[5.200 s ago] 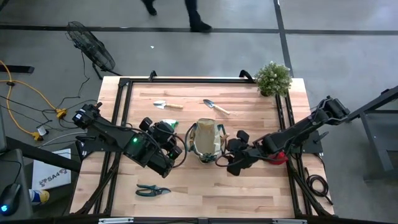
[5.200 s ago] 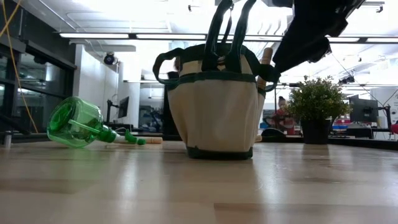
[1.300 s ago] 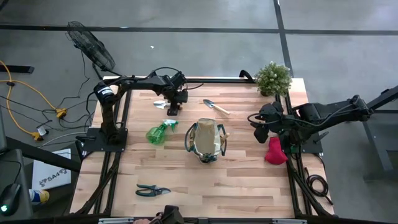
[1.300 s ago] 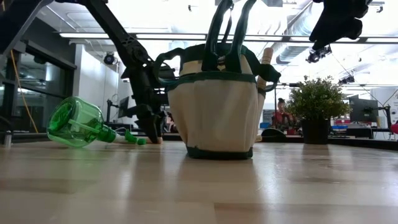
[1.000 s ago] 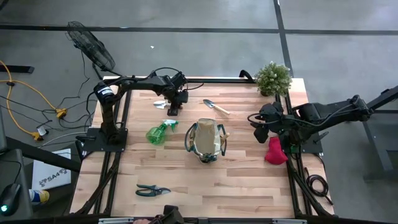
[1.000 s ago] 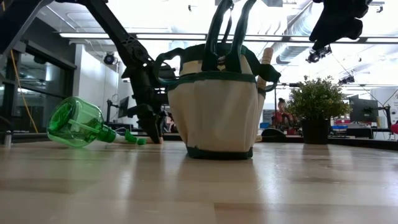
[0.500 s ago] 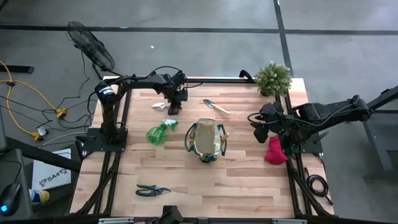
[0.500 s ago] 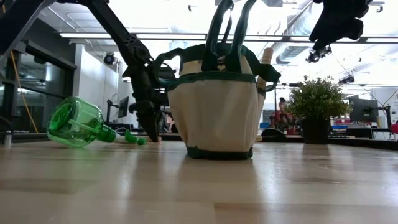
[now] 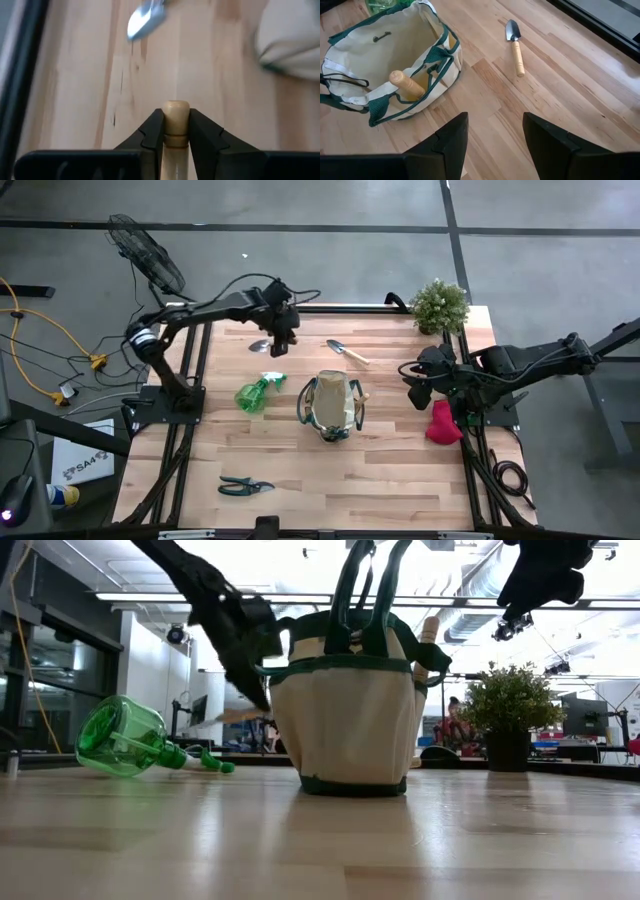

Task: Pick & Place Garden tools in Gardening bag
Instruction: Put the brown trowel into the white gardening bag

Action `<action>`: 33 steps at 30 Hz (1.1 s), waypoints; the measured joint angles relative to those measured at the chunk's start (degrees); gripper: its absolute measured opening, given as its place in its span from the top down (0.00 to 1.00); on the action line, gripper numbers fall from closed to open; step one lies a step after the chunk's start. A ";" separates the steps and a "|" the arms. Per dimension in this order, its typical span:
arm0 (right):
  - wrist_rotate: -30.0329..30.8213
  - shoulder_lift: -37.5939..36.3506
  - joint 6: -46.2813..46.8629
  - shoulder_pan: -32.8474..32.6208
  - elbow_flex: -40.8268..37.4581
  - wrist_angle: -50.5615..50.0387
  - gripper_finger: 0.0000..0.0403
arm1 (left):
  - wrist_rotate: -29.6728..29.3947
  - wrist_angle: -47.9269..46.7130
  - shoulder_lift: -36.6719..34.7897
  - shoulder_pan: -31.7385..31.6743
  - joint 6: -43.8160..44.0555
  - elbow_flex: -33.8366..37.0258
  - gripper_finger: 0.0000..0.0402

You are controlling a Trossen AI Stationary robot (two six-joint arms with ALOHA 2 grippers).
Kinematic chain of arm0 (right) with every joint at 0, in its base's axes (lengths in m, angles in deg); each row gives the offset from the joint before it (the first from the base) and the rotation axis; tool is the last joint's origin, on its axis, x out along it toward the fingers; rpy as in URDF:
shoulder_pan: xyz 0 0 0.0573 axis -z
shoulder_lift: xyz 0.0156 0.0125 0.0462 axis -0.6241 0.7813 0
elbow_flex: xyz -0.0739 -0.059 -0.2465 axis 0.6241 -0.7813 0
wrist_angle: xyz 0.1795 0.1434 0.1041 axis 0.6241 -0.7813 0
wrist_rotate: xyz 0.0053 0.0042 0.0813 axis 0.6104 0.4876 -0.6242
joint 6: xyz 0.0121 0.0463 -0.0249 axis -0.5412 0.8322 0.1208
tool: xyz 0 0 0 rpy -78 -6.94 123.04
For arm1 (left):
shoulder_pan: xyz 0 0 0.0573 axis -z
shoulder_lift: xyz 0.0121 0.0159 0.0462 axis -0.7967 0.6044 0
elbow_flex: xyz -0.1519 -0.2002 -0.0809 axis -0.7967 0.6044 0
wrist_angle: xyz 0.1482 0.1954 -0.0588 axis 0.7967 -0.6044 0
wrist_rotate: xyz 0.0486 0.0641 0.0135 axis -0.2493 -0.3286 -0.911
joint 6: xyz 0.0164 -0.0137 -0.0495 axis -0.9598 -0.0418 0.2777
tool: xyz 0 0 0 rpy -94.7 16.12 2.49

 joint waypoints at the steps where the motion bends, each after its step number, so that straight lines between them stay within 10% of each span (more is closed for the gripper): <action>1: 0.02 0.00 0.00 0.00 0.00 0.00 0.55 | 0.97 0.21 -1.42 0.00 0.59 0.00 0.85; 14: -0.04 0.00 -3.47 0.00 0.00 0.00 0.55 | 5.57 12.32 -21.62 4.97 19.64 3.16 0.85; 33: -0.39 0.00 -9.53 -0.02 0.00 0.00 0.55 | -14.84 61.94 -33.82 29.83 35.93 27.56 0.85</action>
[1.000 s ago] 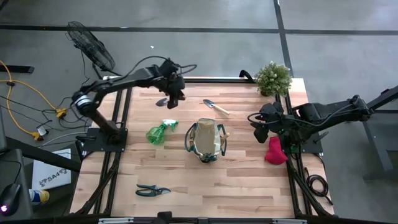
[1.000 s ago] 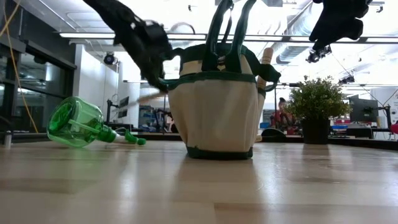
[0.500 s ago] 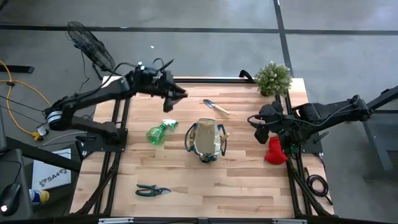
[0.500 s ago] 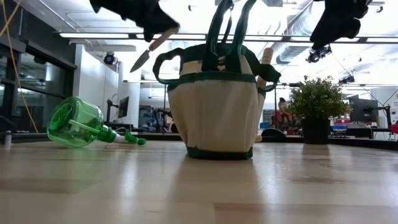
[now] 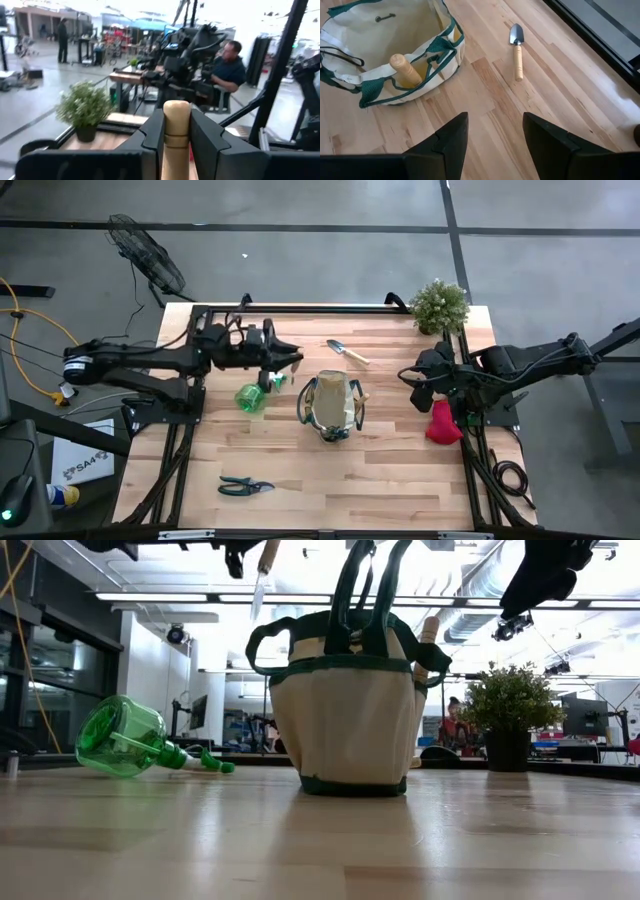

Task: Pick & Place Garden tools in Gardening bag
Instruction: Put the brown trowel into the white gardening bag

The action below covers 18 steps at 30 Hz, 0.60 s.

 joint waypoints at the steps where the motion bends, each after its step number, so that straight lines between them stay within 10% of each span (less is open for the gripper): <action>1: 0.00 0.00 0.00 0.00 0.00 0.00 0.55 | -0.03 1.03 0.19 0.39 0.10 0.55 0.85; 18: -1.18 0.00 -1.24 0.00 0.00 -0.02 0.55 | -1.45 39.42 0.29 0.55 6.00 20.65 0.85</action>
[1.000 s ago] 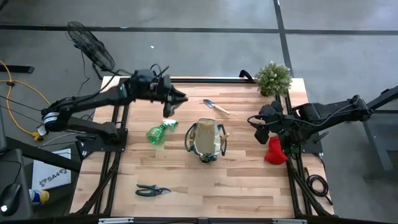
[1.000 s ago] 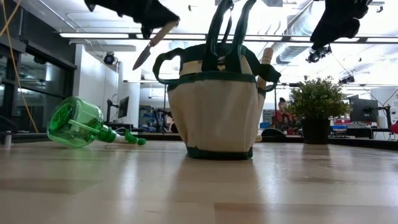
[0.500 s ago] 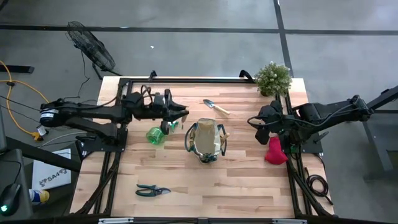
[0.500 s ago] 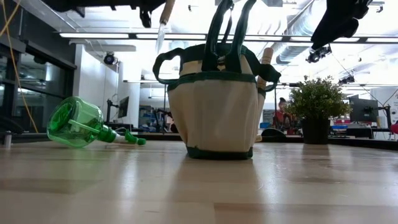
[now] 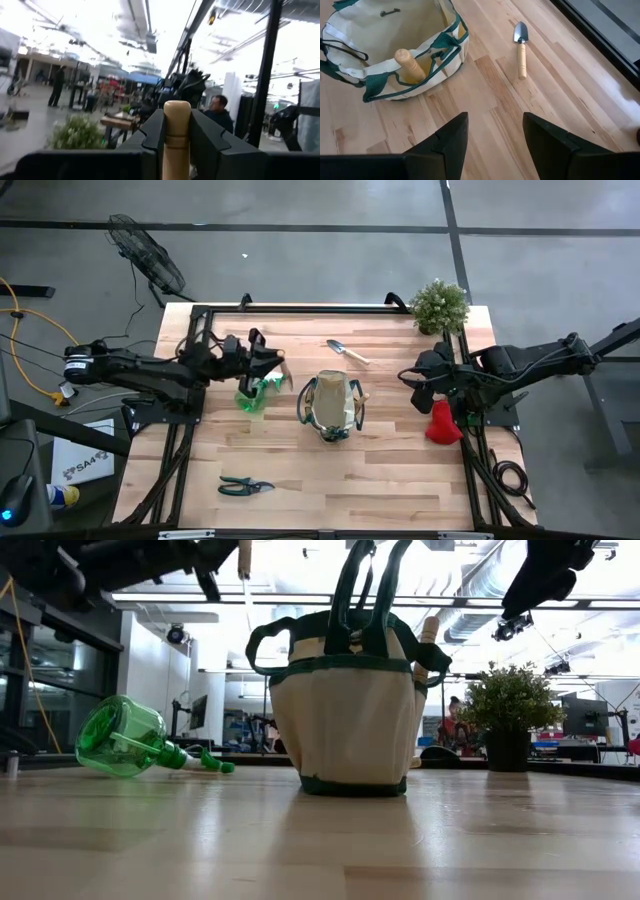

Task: Pick & Place Garden tools in Gardening bag
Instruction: Put the brown trowel into the white gardening bag

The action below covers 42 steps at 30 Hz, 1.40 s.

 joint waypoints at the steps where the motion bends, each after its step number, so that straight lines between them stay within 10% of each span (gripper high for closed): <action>1: 0.01 0.00 -0.06 0.00 0.00 0.00 0.55 | 0.12 0.24 -0.07 0.00 -0.22 0.09 0.85; 23: 0.04 -0.02 0.14 -0.02 0.00 0.02 0.55 | 3.00 21.39 19.31 0.00 2.17 0.16 0.85; 42: 0.04 -0.02 0.19 -0.02 0.00 0.02 0.55 | 2.93 19.65 22.18 0.00 1.06 0.09 0.85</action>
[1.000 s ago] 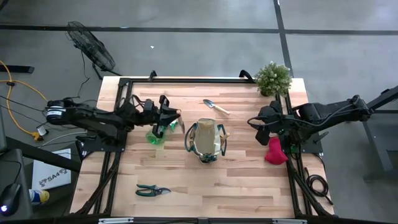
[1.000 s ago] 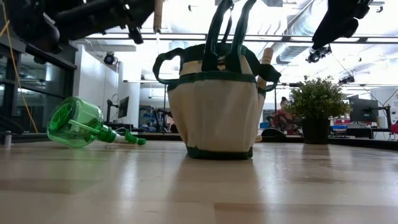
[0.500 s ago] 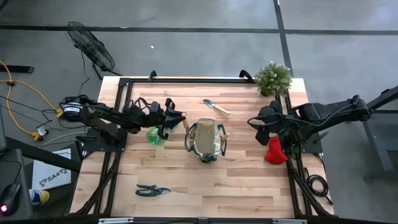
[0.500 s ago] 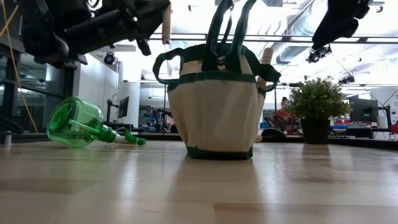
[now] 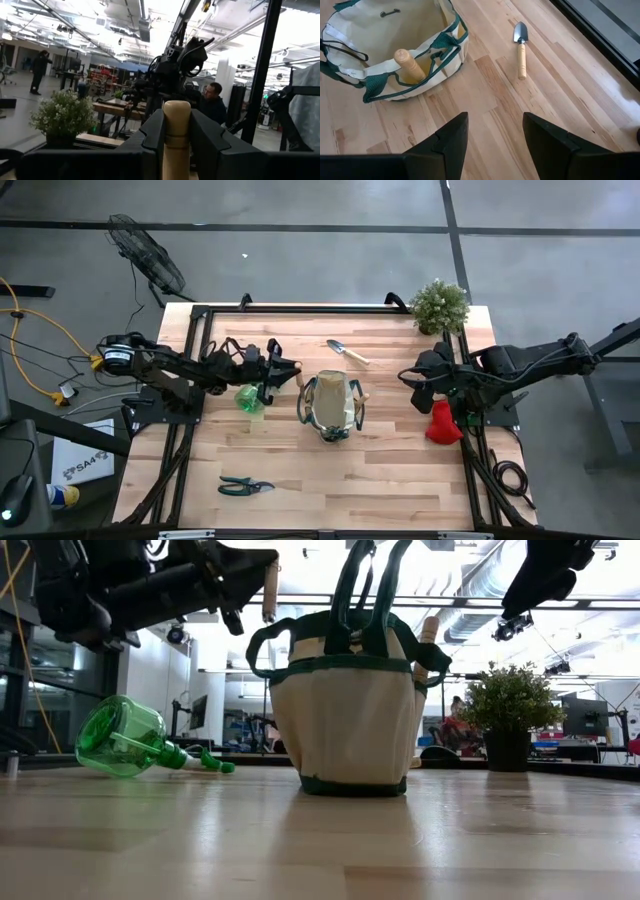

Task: Pick & Place Garden tools in Gardening bag
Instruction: Put the brown trowel into the white gardening bag

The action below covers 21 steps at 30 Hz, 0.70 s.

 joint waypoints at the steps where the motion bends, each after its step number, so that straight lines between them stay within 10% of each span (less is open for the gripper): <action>1: 0.00 0.00 0.00 0.00 0.00 0.02 0.55 | 0.00 0.04 0.00 0.00 -0.52 0.00 0.85; 21: -0.02 0.00 0.00 0.00 0.00 0.02 0.55 | 7.96 -8.93 0.00 -0.02 -8.76 -4.63 0.85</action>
